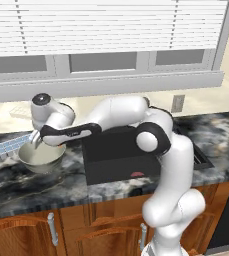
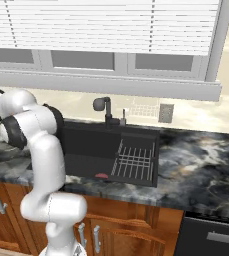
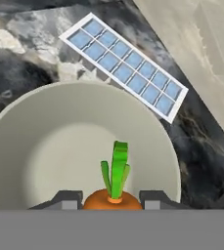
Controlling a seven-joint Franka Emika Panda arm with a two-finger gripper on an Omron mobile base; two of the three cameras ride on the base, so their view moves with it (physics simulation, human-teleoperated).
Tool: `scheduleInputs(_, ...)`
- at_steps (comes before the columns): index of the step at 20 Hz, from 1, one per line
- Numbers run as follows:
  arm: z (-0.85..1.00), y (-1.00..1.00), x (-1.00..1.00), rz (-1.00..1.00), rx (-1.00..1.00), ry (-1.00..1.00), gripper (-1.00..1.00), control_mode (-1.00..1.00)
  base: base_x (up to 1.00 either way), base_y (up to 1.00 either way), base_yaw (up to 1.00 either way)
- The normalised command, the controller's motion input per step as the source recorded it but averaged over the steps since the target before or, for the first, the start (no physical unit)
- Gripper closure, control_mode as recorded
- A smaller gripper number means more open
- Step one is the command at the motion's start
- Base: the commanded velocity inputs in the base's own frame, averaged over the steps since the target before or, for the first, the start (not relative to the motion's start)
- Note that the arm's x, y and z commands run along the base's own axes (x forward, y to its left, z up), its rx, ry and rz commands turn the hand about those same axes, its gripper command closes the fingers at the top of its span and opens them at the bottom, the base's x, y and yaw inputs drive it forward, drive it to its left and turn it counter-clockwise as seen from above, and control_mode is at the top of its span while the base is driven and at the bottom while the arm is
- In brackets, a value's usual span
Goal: Pick the carrot from the sink and place it in the bowl. Then pick the bowl and place it in the microwave. Then close the microwave door and press the start button.
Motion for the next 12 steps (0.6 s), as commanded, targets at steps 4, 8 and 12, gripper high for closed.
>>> scheduleInputs(4, -0.81, 0.14, 0.07, 0.1, -0.02, 0.09, 1.0, -1.0, 0.0, 0.0, 0.0)
scheduleInputs(8, -0.58, 0.32, 0.4, 0.07, -0.08, 0.03, 1.0, -1.0, 0.0, 0.0, 0.0)
scheduleInputs(12, -0.31, 0.17, 0.47, 0.04, -0.07, 0.0, 1.0, -1.0, 0.0, 0.0, 0.0)
